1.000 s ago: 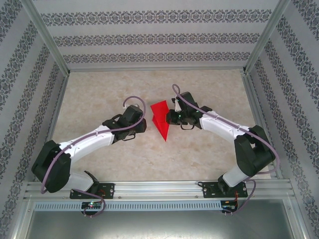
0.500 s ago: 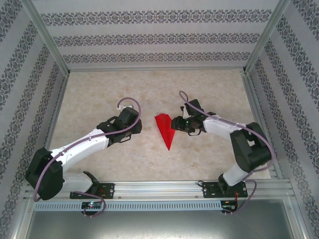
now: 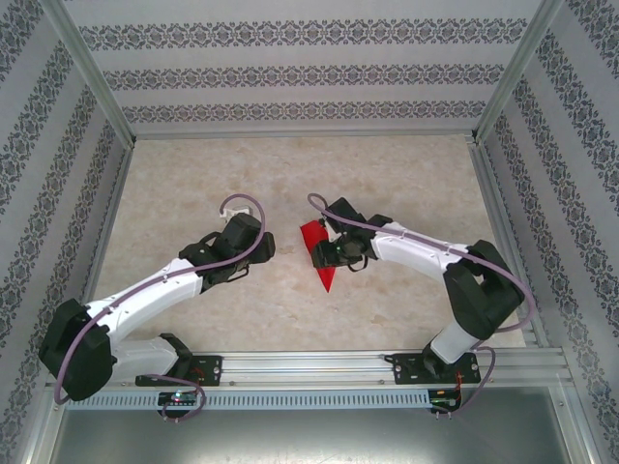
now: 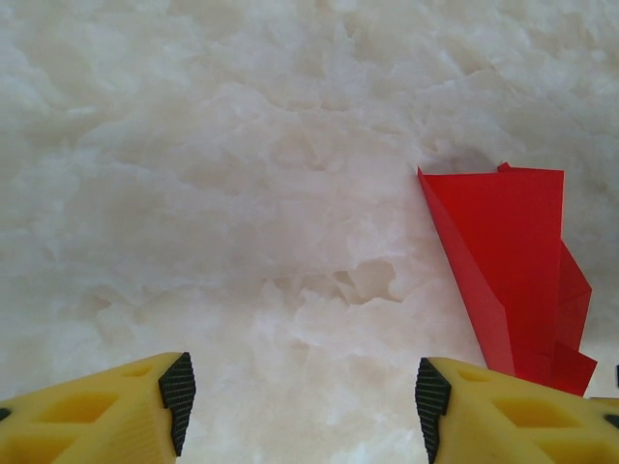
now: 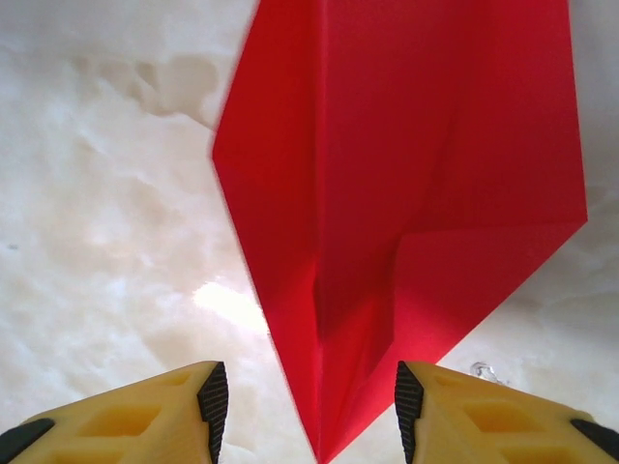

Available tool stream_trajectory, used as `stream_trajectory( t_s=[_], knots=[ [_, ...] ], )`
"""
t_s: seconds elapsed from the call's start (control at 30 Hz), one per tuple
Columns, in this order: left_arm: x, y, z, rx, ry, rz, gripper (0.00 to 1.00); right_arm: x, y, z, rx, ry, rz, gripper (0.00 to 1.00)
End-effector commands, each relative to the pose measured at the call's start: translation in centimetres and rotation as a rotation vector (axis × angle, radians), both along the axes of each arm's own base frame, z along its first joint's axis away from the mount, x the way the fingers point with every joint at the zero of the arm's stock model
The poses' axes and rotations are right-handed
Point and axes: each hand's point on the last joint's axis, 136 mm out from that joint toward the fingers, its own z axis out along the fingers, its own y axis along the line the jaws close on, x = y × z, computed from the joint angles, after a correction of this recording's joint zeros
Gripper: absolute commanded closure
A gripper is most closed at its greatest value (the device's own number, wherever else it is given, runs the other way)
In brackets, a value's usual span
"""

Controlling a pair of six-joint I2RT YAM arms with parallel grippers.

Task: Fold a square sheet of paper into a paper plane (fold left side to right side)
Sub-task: Pick up the paper plane at the center of the table.

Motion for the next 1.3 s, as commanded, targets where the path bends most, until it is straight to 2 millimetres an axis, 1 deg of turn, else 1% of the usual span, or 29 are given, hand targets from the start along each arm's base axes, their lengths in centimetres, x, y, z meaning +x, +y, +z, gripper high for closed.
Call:
stream_trajectory(
  t_s=[0.0, 0.13, 0.2, 0.27, 0.37, 0.53, 0.73, 0.83, 0.93, 1.0, 1.07, 1.2, 1.27],
  knots=[
    [-0.1, 0.9, 0.2, 0.007, -0.019, 0.032, 0.34, 0.1, -1.0, -0.9, -0.102, 0.010, -0.016, 0.50],
    [-0.1, 1.0, 0.3, 0.007, -0.021, 0.033, 0.33, 0.0, -1.0, -1.3, -0.126, 0.013, -0.017, 0.49],
    [-0.1, 0.9, 0.2, 0.009, -0.019, 0.032, 0.33, 0.0, -1.0, -1.4, -0.125, 0.015, -0.017, 0.47],
    [-0.1, 0.9, 0.1, 0.009, -0.016, 0.032, 0.33, -0.2, -0.8, -1.7, -0.119, 0.022, -0.009, 0.47],
    [-0.1, 1.0, 0.1, 0.014, -0.014, 0.032, 0.33, -0.2, -0.1, -2.1, -0.100, 0.039, 0.001, 0.53],
    [-0.2, 1.1, 0.0, 0.020, -0.009, 0.033, 0.32, 0.3, 0.5, -2.4, -0.110, 0.035, 0.008, 0.63],
    [-0.2, 1.1, 0.0, 0.023, -0.007, 0.033, 0.32, 0.6, 1.3, -3.5, -0.134, 0.057, 0.021, 0.64],
    [-0.3, 1.2, 0.1, 0.026, -0.007, 0.035, 0.32, 0.9, 1.5, -4.1, -0.151, 0.068, 0.015, 0.63],
    [-0.4, 1.3, 0.1, 0.030, -0.006, 0.036, 0.32, 1.1, 1.4, -4.9, -0.174, 0.079, 0.005, 0.66],
    [-0.4, 1.5, 0.1, 0.036, -0.006, 0.037, 0.32, 1.1, 1.3, -5.2, -0.193, 0.087, -0.001, 0.70],
    [-0.5, 1.6, 0.2, 0.038, -0.006, 0.039, 0.32, 1.3, 1.0, -5.2, -0.207, 0.083, -0.012, 0.77],
    [-0.7, 1.9, 0.4, 0.043, -0.014, 0.043, 0.32, 2.7, 0.3, -3.8, -0.186, 0.056, -0.049, 0.91],
    [-0.7, 2.0, 0.7, 0.041, -0.022, 0.041, 0.32, 3.8, -0.1, -2.9, -0.168, 0.045, -0.073, 0.94]
  ],
)
